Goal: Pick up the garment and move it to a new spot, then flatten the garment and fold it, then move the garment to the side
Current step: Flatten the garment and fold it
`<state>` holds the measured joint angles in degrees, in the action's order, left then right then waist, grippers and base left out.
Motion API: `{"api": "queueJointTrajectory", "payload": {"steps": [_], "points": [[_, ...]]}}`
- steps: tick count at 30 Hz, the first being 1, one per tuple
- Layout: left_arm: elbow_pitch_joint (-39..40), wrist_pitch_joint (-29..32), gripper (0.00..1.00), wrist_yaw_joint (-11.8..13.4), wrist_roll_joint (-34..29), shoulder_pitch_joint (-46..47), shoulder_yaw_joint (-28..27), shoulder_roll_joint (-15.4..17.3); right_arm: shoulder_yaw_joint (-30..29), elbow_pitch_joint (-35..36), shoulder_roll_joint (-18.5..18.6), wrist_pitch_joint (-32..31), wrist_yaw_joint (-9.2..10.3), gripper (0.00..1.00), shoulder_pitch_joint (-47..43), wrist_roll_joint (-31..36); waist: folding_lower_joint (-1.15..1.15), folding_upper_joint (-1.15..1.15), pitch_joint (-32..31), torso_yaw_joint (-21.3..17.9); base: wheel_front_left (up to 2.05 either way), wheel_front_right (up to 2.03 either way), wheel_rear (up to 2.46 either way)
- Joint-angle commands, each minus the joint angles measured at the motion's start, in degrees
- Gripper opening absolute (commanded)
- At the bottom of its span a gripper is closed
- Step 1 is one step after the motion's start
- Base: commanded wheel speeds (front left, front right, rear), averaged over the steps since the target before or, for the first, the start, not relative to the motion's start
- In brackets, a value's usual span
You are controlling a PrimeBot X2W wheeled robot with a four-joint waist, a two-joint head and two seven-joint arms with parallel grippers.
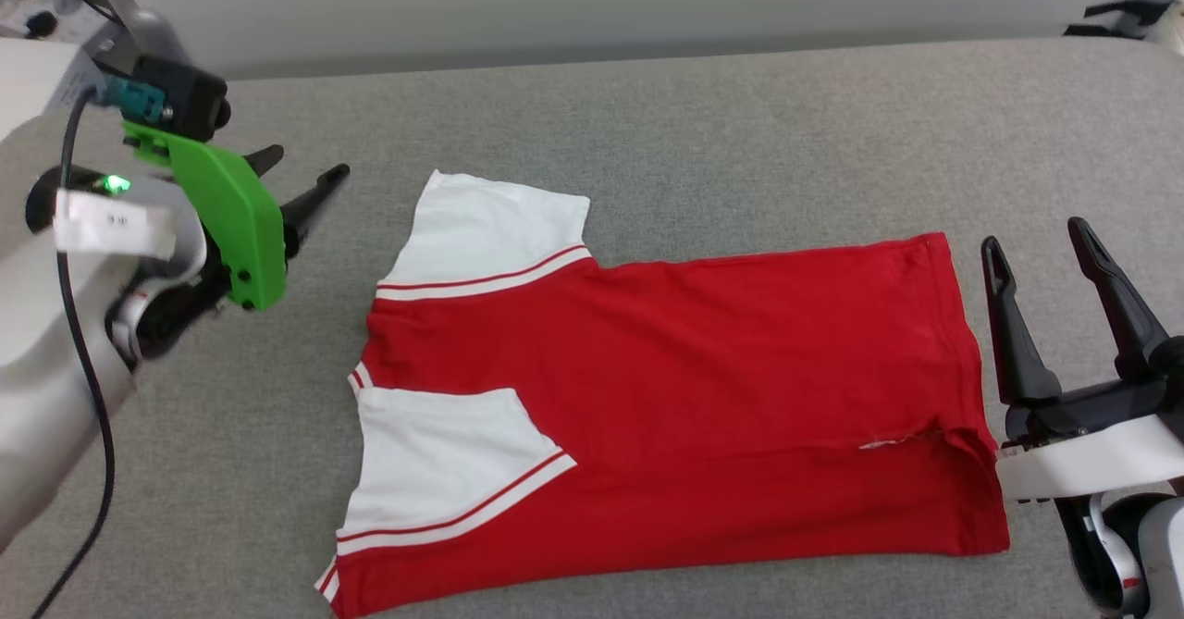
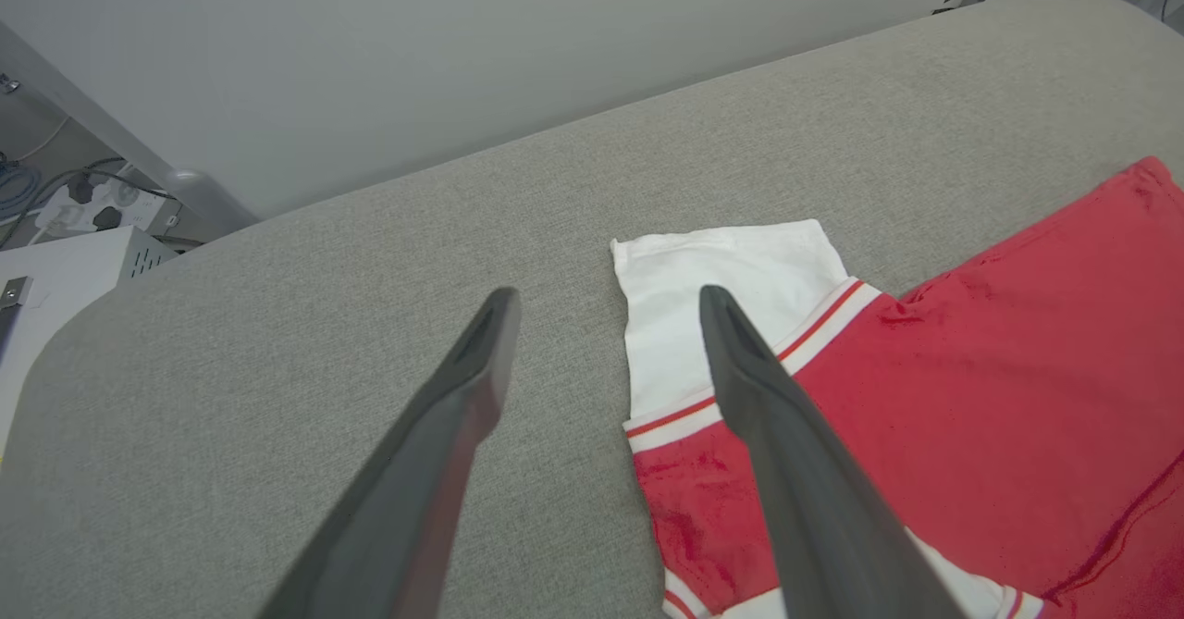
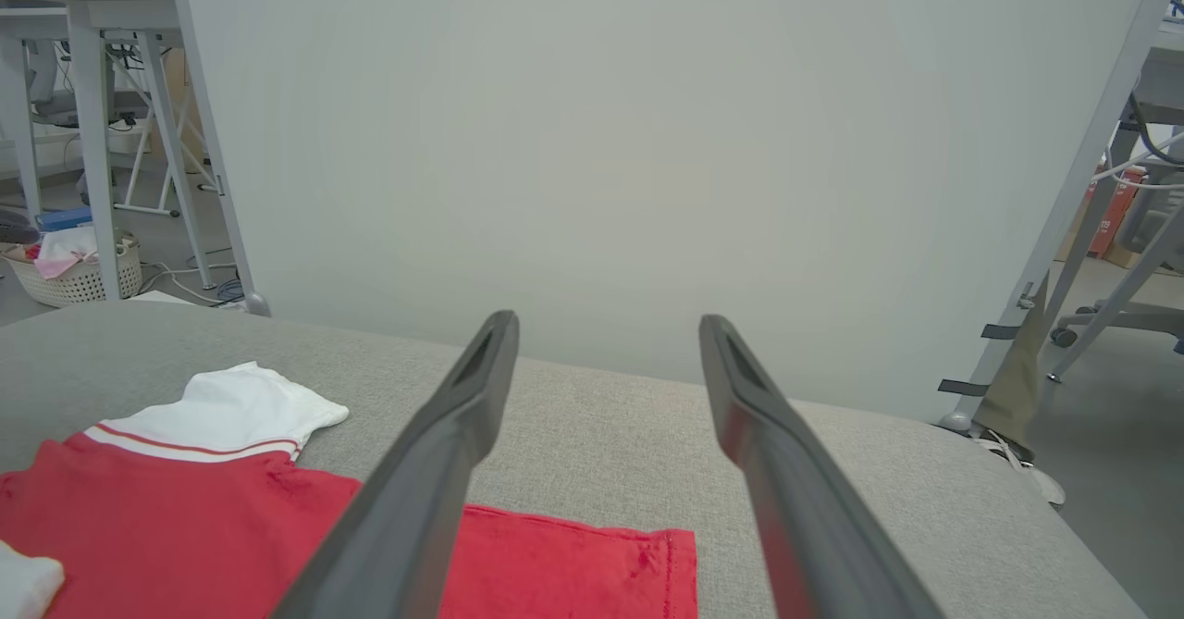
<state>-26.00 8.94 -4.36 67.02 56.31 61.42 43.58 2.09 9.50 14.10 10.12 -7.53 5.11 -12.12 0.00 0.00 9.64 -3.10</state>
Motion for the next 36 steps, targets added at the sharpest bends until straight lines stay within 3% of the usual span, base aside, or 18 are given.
{"api": "queueJointTrajectory", "payload": {"steps": [1, 10, 19, 26, 27, 28, 36], "points": [[-1.59, 3.33, 1.0, -0.75, 0.86, 3.1, 0.16, -0.54, 0.57, 0.75, -0.34, 0.09, 0.04, 1.0, 1.3, 0.42, 0.0, 0.0, 5.32, -3.51, 0.0, 0.0, 0.0], [-9.67, 25.81, 1.0, -1.92, 6.19, 15.64, 1.5, -3.69, 2.29, 1.28, -1.16, 1.19, 0.04, 1.0, 5.99, 0.72, 0.0, 0.0, 14.33, -7.34, 0.0, 0.0, 0.0], [-16.62, 30.57, 1.0, -1.94, 3.48, 20.89, 4.09, -7.85, 3.99, -0.46, -1.53, 2.67, 0.04, 1.0, 10.35, 0.8, 0.0, 0.0, 20.04, -9.41, 0.0, 0.0, 0.0], [-21.28, 33.67, 1.0, -2.81, 1.62, 18.39, 8.18, -9.04, 4.49, -3.06, -1.79, 3.9, 0.04, 1.0, 12.57, 0.31, 0.0, 0.0, 20.72, -9.91, 0.0, 0.0, 0.0], [-21.38, 33.61, 0.42, -2.88, 1.61, 18.06, 8.35, -8.98, 4.49, -3.24, -1.76, 3.97, 0.04, 1.0, 12.62, 0.28, 0.0, 0.0, 20.56, -9.89, 0.0, 0.0, 0.0], [-21.46, 33.35, 0.0, -2.95, 1.64, 17.68, 8.5, -8.89, 4.46, -3.48, -1.66, 4.05, 0.04, 1.0, 12.68, 0.21, 0.0, 0.0, 20.29, -9.85, 0.0, 0.0, 0.0], [-18.68, 26.4, 0.0, -3.11, 1.03, 17.24, 8.98, -9.06, 2.77, -4.03, 2.25, 3.69, 0.04, 1.0, 15.45, -0.82, 0.0, 0.0, 16.57, -7.94, 0.0, 0.0, 0.0]]}}
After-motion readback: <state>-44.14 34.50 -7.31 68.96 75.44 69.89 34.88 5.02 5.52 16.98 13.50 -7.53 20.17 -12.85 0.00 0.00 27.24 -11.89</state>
